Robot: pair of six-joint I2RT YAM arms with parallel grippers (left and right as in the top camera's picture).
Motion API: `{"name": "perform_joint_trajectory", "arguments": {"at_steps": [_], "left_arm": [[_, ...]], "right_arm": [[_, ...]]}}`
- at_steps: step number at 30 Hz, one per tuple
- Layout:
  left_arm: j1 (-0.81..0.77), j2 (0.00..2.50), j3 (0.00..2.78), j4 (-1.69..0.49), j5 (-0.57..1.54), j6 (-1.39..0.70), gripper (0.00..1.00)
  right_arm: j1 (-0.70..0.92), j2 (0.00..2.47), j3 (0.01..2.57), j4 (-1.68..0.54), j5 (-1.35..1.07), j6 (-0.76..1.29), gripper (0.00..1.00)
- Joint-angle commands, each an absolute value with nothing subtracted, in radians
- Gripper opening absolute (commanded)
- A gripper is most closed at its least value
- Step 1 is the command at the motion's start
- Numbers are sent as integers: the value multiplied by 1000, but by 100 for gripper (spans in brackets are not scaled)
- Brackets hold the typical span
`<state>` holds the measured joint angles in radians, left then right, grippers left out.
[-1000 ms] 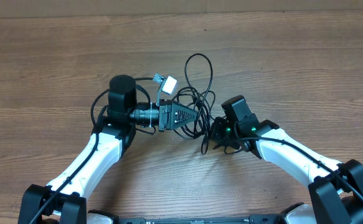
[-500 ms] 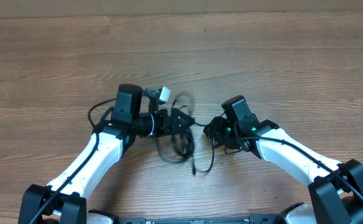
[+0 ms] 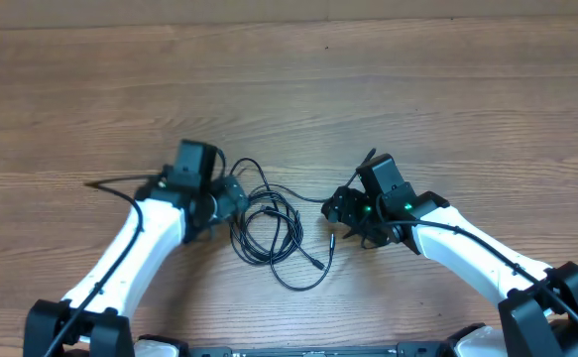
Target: Untangle cables
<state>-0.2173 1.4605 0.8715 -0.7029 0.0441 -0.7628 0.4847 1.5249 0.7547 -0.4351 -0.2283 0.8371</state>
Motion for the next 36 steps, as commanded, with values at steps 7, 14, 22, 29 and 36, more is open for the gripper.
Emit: {"name": "perform_joint_trajectory", "arguments": {"at_steps": [7, 14, 22, 29, 36], "left_arm": [[-252, 1449, 1155, -931, 58, -584, 96], [-270, 1451, 1147, -909, 79, -690, 99], [-270, 1451, 1147, -914, 79, -711, 99], [-270, 1451, 1147, -912, 75, -711, 100], [-270, 1451, 1147, -913, 79, -711, 99]], "right_arm": [[484, 1477, 772, -422, -349, 727, 76], [568, 1486, 764, -329, -424, 431, 76], [674, 1639, 738, -15, -150, 432, 62], [673, 1717, 738, 70, -309, 437, 47], [674, 1717, 738, 74, -367, 441, 33]]}}
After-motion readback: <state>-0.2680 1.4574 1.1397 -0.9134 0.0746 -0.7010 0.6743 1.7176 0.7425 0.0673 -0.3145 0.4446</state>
